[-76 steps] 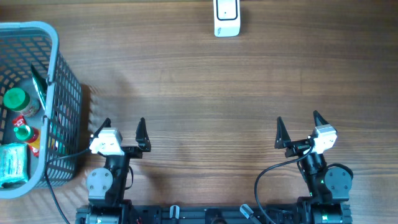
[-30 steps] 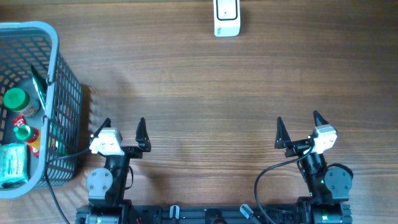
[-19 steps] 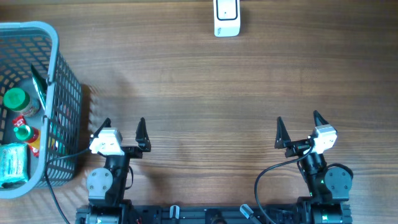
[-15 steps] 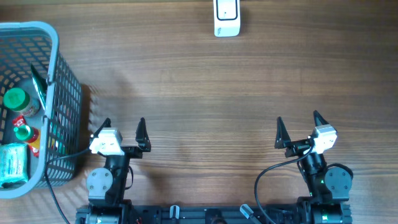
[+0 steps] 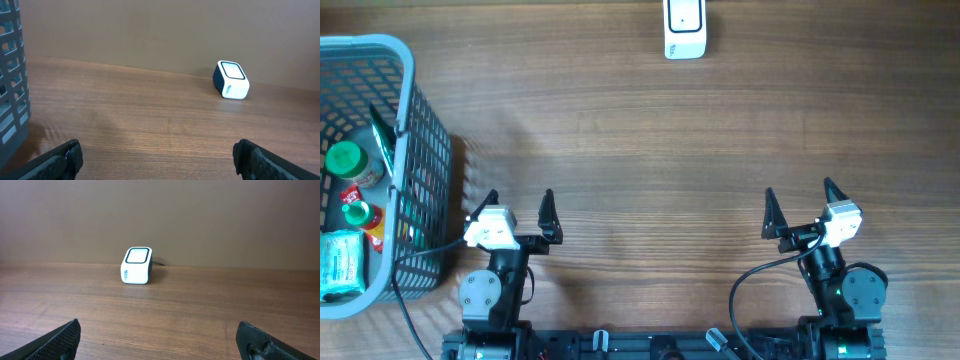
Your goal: Scan the item barcode
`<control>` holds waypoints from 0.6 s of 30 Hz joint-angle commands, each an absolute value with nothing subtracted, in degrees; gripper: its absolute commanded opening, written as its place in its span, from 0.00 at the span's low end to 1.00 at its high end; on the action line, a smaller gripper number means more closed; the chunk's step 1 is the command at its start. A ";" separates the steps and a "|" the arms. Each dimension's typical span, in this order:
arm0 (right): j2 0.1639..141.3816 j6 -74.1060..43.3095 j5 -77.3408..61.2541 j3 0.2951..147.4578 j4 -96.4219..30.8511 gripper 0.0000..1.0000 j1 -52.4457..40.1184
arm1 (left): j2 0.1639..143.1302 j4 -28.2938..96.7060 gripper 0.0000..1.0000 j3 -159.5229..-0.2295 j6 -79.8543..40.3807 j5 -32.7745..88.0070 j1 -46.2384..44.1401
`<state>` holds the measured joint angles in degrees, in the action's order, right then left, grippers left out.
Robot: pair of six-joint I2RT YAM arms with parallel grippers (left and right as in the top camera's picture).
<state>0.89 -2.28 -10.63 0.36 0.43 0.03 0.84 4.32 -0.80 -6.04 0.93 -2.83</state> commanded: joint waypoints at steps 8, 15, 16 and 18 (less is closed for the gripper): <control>0.27 -1.61 -9.87 0.30 0.71 1.00 -0.54 | 0.56 4.32 1.00 -0.34 -5.13 0.99 -2.33; 0.27 -1.61 -9.87 0.30 0.71 1.00 -0.54 | 0.56 4.32 1.00 -0.34 -5.13 0.99 -2.33; 0.27 -1.61 -9.87 0.30 0.71 1.00 -0.54 | 0.56 4.32 1.00 -0.34 -5.13 0.99 -2.33; 0.27 -1.61 -9.87 0.30 0.69 1.00 -0.54 | 0.56 4.32 1.00 -0.34 -5.13 0.97 -2.33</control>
